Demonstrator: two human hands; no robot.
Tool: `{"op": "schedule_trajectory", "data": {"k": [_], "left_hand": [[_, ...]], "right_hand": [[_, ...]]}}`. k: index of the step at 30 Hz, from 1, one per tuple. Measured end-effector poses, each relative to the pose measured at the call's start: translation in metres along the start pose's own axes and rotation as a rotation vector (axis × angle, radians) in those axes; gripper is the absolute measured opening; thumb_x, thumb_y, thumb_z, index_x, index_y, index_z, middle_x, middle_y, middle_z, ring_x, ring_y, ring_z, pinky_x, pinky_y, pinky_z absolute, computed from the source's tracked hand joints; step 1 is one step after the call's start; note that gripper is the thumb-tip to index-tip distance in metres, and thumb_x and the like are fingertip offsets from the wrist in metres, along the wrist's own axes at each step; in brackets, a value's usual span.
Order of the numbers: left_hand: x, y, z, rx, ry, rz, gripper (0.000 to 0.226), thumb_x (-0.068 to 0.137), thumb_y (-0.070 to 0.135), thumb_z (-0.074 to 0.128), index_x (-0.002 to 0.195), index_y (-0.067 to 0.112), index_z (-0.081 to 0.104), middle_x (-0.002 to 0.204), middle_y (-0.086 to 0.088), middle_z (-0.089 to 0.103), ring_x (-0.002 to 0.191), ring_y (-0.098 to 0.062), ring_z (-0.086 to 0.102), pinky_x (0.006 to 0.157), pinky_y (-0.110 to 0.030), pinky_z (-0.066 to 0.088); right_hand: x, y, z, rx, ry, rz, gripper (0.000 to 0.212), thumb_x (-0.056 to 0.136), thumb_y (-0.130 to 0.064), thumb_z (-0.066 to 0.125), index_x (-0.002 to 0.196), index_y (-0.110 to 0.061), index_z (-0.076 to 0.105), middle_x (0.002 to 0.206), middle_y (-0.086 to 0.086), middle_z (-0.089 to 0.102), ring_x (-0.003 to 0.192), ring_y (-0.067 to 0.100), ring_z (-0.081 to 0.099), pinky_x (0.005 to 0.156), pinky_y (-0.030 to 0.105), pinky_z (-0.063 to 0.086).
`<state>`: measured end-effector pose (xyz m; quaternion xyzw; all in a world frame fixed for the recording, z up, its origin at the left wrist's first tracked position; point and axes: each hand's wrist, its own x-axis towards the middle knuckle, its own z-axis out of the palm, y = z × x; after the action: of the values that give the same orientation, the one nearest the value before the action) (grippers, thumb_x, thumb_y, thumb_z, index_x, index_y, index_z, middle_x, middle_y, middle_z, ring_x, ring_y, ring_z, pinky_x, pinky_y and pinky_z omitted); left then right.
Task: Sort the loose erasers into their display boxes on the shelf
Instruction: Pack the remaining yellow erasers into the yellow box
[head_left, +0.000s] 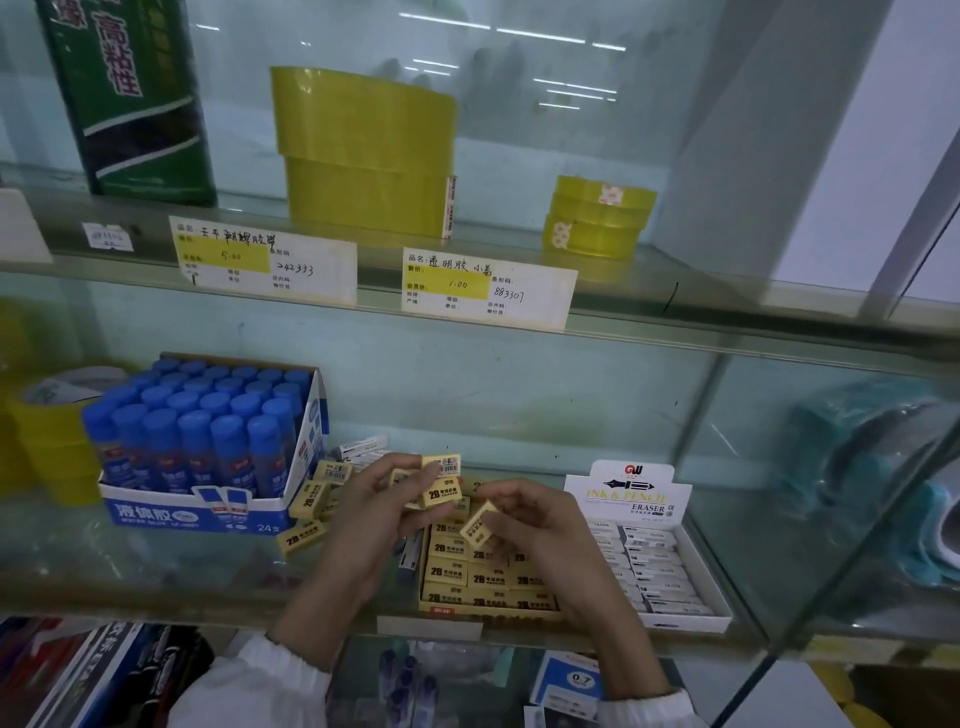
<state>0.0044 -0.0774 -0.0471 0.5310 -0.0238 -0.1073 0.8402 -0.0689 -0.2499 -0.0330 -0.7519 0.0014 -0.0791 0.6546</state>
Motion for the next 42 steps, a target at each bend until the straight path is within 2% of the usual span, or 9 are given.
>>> {"op": "schedule_trajectory", "data": {"k": [8, 12, 17, 25, 30, 32, 34, 38, 42], "left_hand": [[-0.003, 0.000, -0.007, 0.101, 0.042, 0.042, 0.015, 0.086, 0.008, 0.073, 0.098, 0.001, 0.070, 0.107, -0.019, 0.074, 0.091, -0.029, 0.077, 0.075, -0.038, 0.065], [-0.005, 0.000, -0.004, 0.150, 0.017, 0.057, 0.017, 0.086, 0.006, 0.073, 0.102, 0.000, 0.070, 0.109, -0.016, 0.074, 0.089, -0.028, 0.077, 0.071, -0.034, 0.064], [-0.005, -0.001, -0.005, 0.157, 0.000, 0.064, 0.017, 0.086, 0.005, 0.074, 0.101, 0.001, 0.069, 0.112, -0.017, 0.074, 0.091, -0.030, 0.077, 0.071, -0.034, 0.063], [-0.005, -0.002, -0.005, 0.198, -0.047, 0.066, 0.022, 0.084, 0.009, 0.077, 0.104, 0.003, 0.070, 0.123, -0.018, 0.068, 0.095, -0.029, 0.076, 0.071, -0.032, 0.062], [-0.008, 0.000, -0.003, 0.179, -0.045, 0.063, 0.022, 0.084, 0.007, 0.077, 0.105, 0.003, 0.070, 0.119, -0.020, 0.069, 0.093, -0.030, 0.076, 0.069, -0.030, 0.062], [-0.008, 0.001, -0.003, 0.167, -0.048, 0.059, 0.022, 0.085, 0.007, 0.076, 0.105, 0.002, 0.070, 0.119, -0.020, 0.069, 0.093, -0.029, 0.076, 0.070, -0.032, 0.063], [-0.009, 0.001, -0.003, 0.156, -0.048, 0.050, 0.020, 0.085, 0.008, 0.076, 0.104, 0.003, 0.071, 0.119, -0.017, 0.069, 0.092, -0.028, 0.076, 0.072, -0.033, 0.063], [-0.011, 0.003, 0.000, 0.151, -0.070, 0.042, 0.015, 0.086, 0.008, 0.074, 0.101, 0.006, 0.076, 0.111, -0.016, 0.074, 0.092, -0.027, 0.076, 0.071, -0.034, 0.063], [-0.013, 0.004, 0.002, 0.145, -0.132, 0.009, 0.011, 0.086, 0.009, 0.073, 0.092, 0.014, 0.081, 0.110, -0.019, 0.073, 0.097, -0.030, 0.075, 0.070, -0.033, 0.063]], "right_hand": [[0.002, 0.003, -0.004, -0.009, 0.014, 0.042, 0.022, 0.083, 0.003, 0.068, 0.096, -0.015, 0.071, 0.097, 0.009, 0.073, 0.093, 0.025, 0.070, 0.078, 0.036, 0.060], [0.002, 0.000, -0.003, -0.014, -0.093, 0.035, 0.030, 0.088, -0.001, 0.066, 0.105, -0.023, 0.075, 0.101, 0.009, 0.072, 0.085, 0.022, 0.071, 0.062, 0.026, 0.054], [0.003, 0.001, 0.003, -0.349, -0.236, -0.008, 0.023, 0.077, -0.018, 0.082, 0.097, -0.027, 0.074, 0.088, -0.007, 0.076, 0.082, 0.002, 0.067, 0.074, 0.019, 0.050], [0.004, 0.001, 0.008, -0.322, -0.331, -0.035, 0.012, 0.081, -0.015, 0.078, 0.093, -0.012, 0.080, 0.087, 0.005, 0.076, 0.066, 0.021, 0.069, 0.066, 0.028, 0.059], [0.000, 0.002, 0.016, -0.462, -0.286, -0.101, 0.015, 0.080, -0.015, 0.079, 0.095, -0.017, 0.080, 0.090, -0.002, 0.078, 0.080, 0.006, 0.070, 0.075, 0.021, 0.056], [0.000, 0.000, 0.015, -0.432, -0.281, -0.078, 0.012, 0.081, -0.011, 0.077, 0.093, -0.013, 0.079, 0.087, 0.000, 0.077, 0.074, 0.006, 0.070, 0.068, 0.019, 0.055], [0.002, -0.003, 0.010, -0.385, -0.164, -0.042, 0.006, 0.085, -0.009, 0.073, 0.088, -0.012, 0.077, 0.079, 0.001, 0.075, 0.064, 0.006, 0.066, 0.058, 0.021, 0.054], [0.013, -0.006, 0.006, -0.408, 0.167, -0.104, 0.020, 0.088, -0.020, 0.071, 0.106, -0.026, 0.068, 0.094, -0.010, 0.069, 0.077, 0.002, 0.063, 0.064, 0.017, 0.051], [0.023, -0.007, 0.013, -0.297, 0.082, -0.127, 0.018, 0.087, -0.014, 0.072, 0.105, -0.015, 0.073, 0.095, -0.006, 0.072, 0.074, -0.007, 0.063, 0.065, 0.011, 0.049]]}}
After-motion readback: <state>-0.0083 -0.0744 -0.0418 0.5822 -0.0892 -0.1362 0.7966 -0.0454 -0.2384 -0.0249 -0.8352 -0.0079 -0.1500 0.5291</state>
